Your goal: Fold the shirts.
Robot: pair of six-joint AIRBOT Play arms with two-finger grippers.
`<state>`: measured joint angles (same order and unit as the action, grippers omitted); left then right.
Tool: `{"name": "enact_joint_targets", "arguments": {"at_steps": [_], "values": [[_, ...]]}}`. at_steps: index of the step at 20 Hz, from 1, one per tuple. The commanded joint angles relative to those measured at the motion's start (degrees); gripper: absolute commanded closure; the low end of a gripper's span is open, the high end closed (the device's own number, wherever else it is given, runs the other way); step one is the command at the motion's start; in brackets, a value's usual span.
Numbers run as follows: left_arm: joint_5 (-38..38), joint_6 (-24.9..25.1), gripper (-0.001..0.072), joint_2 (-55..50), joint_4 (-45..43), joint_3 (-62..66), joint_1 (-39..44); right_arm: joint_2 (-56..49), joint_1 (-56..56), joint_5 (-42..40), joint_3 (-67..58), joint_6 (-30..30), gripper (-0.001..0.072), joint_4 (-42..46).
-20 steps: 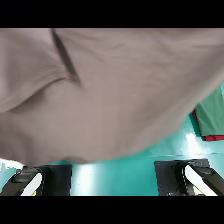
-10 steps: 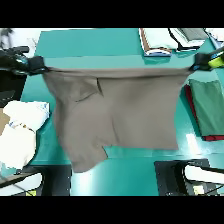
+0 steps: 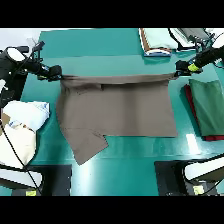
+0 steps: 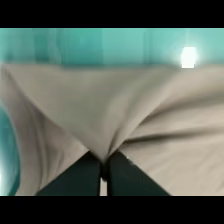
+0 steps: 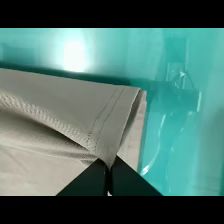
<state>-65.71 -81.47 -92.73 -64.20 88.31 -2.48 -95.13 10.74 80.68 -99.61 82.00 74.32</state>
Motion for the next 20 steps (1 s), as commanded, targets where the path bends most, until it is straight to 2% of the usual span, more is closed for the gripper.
{"name": "enact_joint_targets", "arguments": {"at_steps": [1, 4, 7, 8, 9, 10, 11, 12, 16, 20], "values": [[-5.7, 1.0, 0.0683, -1.1, -3.0, -2.5, -0.1, 0.0, -0.2, 2.4, -1.0, -0.7, 0.0698, 0.7], [-5.3, 1.0, 0.0682, -1.1, -2.6, -7.5, 0.0, 0.1, -0.3, 4.6, 0.6, -0.7, 0.0697, 0.7], [-5.8, 1.0, 0.068, -1.1, -2.9, -8.8, 0.0, 2.1, -0.3, 4.3, 7.6, -0.7, 0.0697, 0.7], [-5.9, 0.9, 0.0475, -1.0, -2.9, -8.8, -0.1, 3.3, -0.3, 2.9, 10.5, -0.7, 0.0697, 0.7], [-5.9, 0.3, 0.0157, -1.0, -2.9, -8.8, -0.1, 4.5, -0.3, 1.3, 13.3, -0.6, 0.0696, 0.7], [-6.3, -0.6, 0.0142, -1.0, -2.9, -8.8, -0.1, 5.7, -0.3, -0.3, 15.5, -0.6, 0.0627, 0.7], [-7.0, -1.0, 0.0142, -0.5, -3.0, -8.8, -0.1, 7.0, -0.3, -1.8, 17.4, -0.6, 0.035, 0.7], [-7.7, -1.0, 0.0142, 0.5, -3.5, -8.8, -0.1, 8.0, -0.3, -2.4, 18.4, -0.6, 0.0253, 0.7], [-9.9, -3.1, 0.0142, 11.5, -9.9, -13.6, 0.0, 16.2, -0.3, -1.8, 23.1, -1.1, 0.0258, 0.7], [-8.7, -4.6, 0.0141, 27.9, -9.5, -35.9, 0.0, 26.2, -0.3, -2.8, 32.1, -1.1, 0.0259, 0.3]]}}
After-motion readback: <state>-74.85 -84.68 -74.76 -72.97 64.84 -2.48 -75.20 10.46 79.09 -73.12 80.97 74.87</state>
